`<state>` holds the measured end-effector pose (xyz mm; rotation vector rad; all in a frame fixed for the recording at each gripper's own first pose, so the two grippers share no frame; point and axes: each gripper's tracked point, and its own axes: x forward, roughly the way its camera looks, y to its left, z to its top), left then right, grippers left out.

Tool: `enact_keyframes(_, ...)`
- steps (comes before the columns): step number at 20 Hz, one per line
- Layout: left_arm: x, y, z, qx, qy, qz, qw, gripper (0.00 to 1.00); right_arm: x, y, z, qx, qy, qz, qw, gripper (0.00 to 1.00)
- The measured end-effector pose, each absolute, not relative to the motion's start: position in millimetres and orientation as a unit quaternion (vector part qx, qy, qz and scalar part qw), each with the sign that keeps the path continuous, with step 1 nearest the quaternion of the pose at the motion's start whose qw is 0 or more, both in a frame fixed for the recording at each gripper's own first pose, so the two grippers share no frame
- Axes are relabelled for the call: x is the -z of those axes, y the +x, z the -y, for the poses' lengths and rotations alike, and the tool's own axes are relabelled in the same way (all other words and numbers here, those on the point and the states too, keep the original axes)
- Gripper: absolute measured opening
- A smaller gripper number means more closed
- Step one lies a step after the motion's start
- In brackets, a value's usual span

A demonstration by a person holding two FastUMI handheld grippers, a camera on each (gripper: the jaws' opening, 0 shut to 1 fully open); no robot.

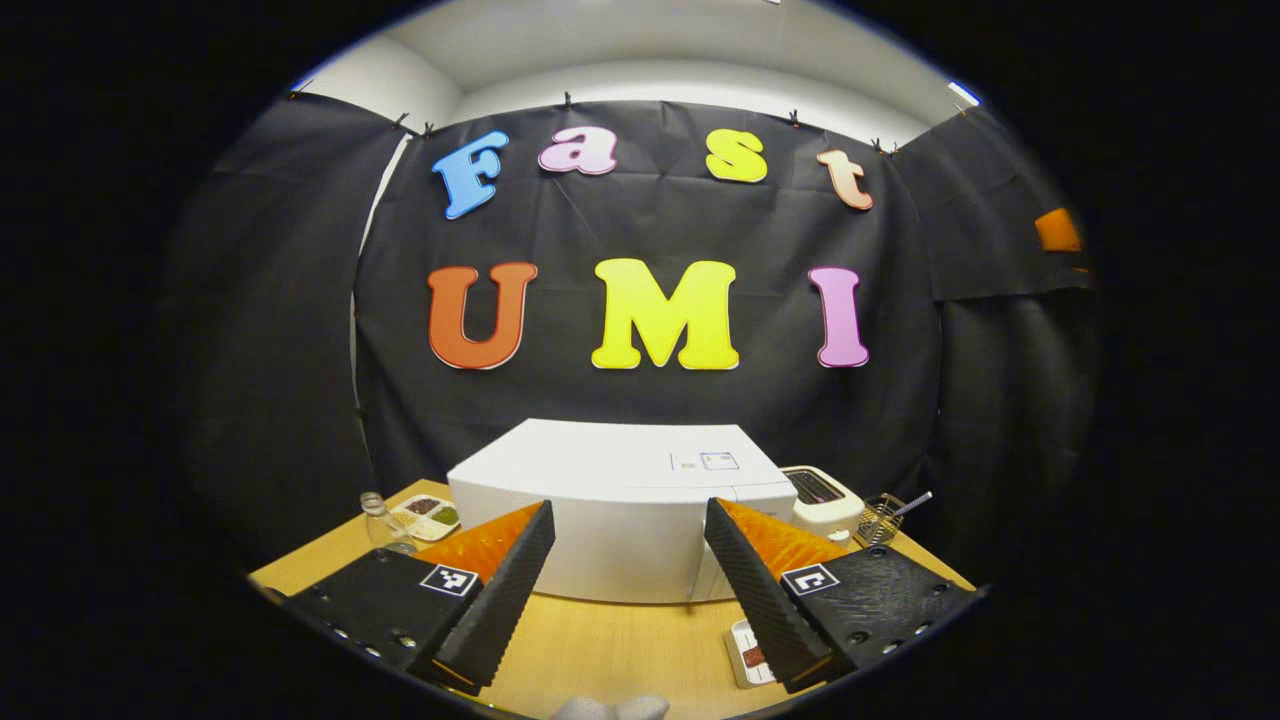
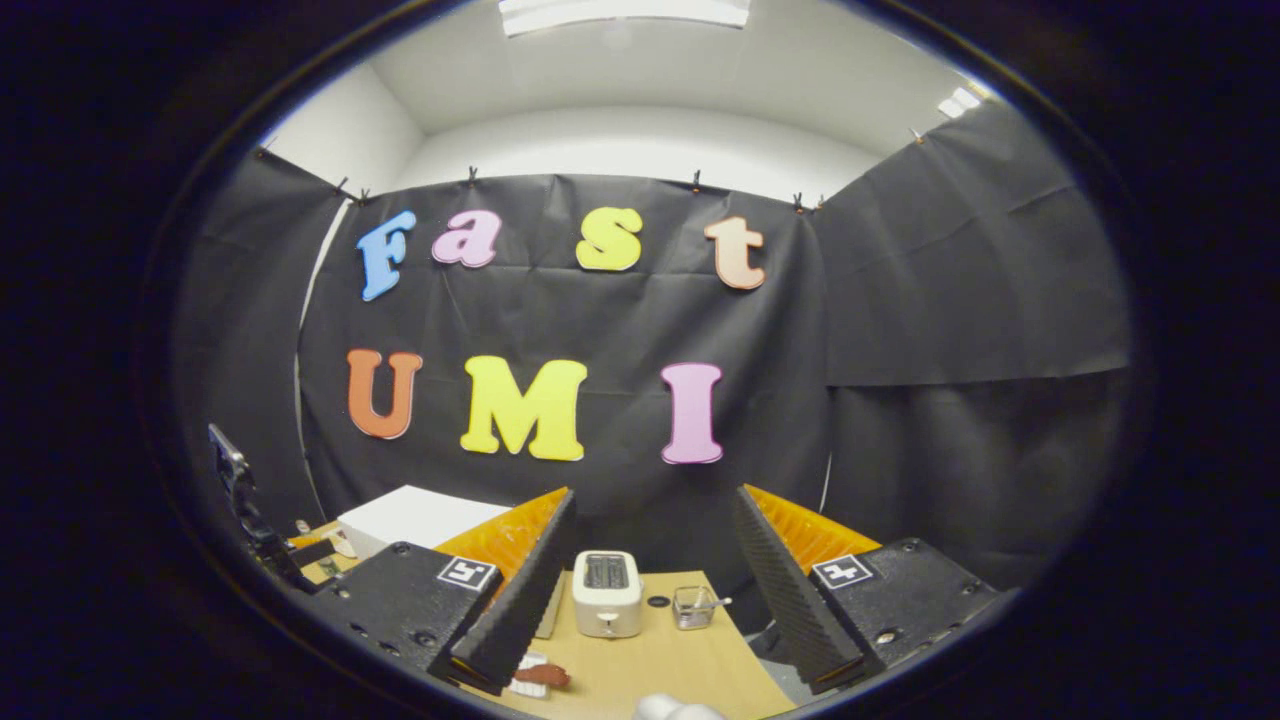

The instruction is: Open the microwave oven with the left hand, put the food in, and close the microwave oven.

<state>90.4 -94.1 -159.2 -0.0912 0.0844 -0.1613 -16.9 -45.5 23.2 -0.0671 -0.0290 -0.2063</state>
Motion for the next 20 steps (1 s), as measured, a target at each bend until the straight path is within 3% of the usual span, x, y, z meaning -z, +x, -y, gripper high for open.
enact_keyframes(11,276.2,180.9,177.2,0.112,-0.047,-0.112,0.986,0.95,-3.3,-47.6,77.6,0.193,-0.060,-0.041,0.978,1.00)
enact_keyframes(19,290.3,203.2,195.3,0.126,-0.027,-0.112,0.985,0.93,10.4,-65.6,91.4,0.226,-0.057,-0.063,0.970,0.98)
enact_keyframes(20,290.1,204.1,195.3,0.126,-0.025,-0.111,0.986,0.88,11.3,-66.9,91.7,0.227,-0.057,-0.064,0.970,0.98)
